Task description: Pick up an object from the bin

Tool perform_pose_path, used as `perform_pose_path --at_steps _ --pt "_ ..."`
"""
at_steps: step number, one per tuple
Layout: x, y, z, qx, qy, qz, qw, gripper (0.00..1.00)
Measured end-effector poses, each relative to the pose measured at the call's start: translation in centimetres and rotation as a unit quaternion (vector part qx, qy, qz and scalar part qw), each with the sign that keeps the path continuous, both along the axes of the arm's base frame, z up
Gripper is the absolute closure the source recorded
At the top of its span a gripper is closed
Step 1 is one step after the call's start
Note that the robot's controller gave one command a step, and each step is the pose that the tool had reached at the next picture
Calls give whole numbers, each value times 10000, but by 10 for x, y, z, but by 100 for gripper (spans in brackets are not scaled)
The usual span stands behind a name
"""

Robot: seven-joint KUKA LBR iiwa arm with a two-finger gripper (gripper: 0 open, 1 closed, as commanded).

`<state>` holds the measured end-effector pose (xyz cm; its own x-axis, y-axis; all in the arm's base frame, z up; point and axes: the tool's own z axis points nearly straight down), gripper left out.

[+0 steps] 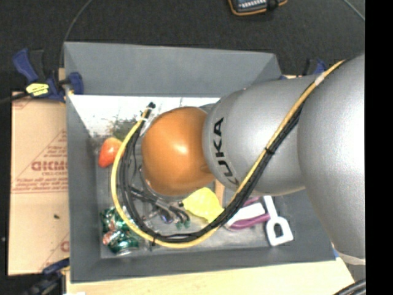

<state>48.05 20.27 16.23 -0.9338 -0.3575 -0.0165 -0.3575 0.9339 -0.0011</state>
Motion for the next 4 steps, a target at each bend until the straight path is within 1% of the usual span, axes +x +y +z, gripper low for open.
perform_pose_path --at_steps 1,2,3,4 --pt "-2 10 -63 -41 75 2361 9717 0" --pt "14 37 -88 -14 -26 1679 9858 0" --pt "5 35 -86 -59 -52 4608 8875 100" --pt "5 35 -86 -58 -51 4601 8879 100"
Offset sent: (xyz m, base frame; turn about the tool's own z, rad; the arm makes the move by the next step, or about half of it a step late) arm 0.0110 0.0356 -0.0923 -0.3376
